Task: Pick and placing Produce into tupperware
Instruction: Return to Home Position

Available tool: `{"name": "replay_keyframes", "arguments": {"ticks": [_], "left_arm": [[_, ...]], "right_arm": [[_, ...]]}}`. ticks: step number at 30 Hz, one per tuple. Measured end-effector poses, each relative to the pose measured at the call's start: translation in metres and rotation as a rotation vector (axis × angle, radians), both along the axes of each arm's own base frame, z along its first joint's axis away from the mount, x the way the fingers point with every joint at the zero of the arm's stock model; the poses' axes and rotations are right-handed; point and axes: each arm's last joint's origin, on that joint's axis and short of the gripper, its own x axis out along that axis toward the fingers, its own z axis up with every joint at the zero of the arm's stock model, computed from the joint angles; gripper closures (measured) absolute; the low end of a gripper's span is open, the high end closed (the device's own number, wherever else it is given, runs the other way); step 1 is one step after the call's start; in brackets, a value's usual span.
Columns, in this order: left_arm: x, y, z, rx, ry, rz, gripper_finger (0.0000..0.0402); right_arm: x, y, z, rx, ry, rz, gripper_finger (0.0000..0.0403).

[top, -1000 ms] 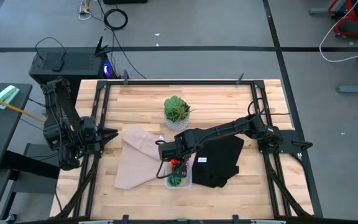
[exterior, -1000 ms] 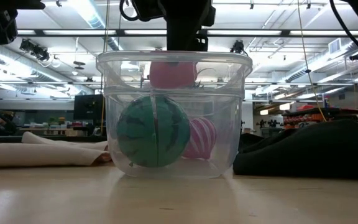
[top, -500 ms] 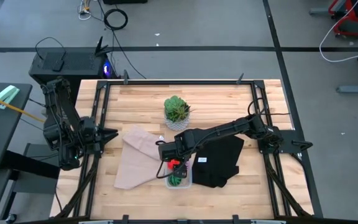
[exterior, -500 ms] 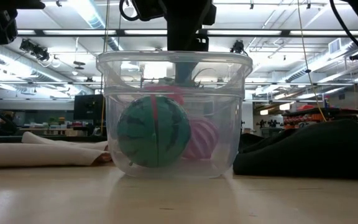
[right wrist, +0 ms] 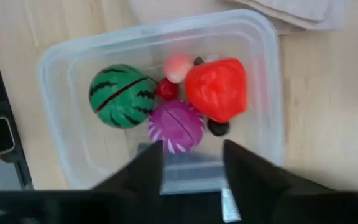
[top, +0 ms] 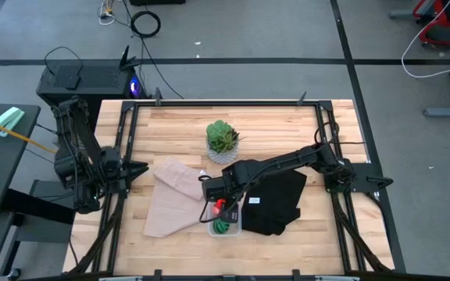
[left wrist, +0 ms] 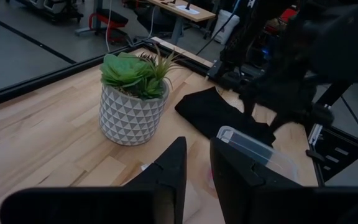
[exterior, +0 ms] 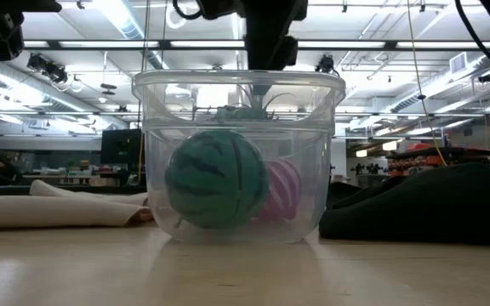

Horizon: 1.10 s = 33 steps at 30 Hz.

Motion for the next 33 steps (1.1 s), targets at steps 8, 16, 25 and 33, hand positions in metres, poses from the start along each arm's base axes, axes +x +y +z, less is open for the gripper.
{"name": "replay_keyframes", "arguments": {"ticks": [8, 16, 25, 33], "left_arm": [[0.000, 0.000, 0.000, -0.003, -0.009, 0.003, 0.0331], [0.001, -0.001, 0.001, -0.003, -0.038, 0.012, 0.0327], [0.002, -0.003, 0.003, -0.034, -0.061, 0.017, 0.0334], [0.004, -0.002, 0.004, -0.033, -0.109, 0.057, 0.0333]], "right_arm": [[-0.016, -0.029, 0.044, -0.014, -0.107, 0.092, 0.0388], [-0.056, -0.111, 0.110, -0.191, -0.241, -0.059, 0.0398], [-0.137, -0.194, 0.162, -0.207, -0.384, -0.274, 0.0400], [-0.193, -0.159, 0.153, -0.060, -0.623, -0.310, 0.0401]]}}
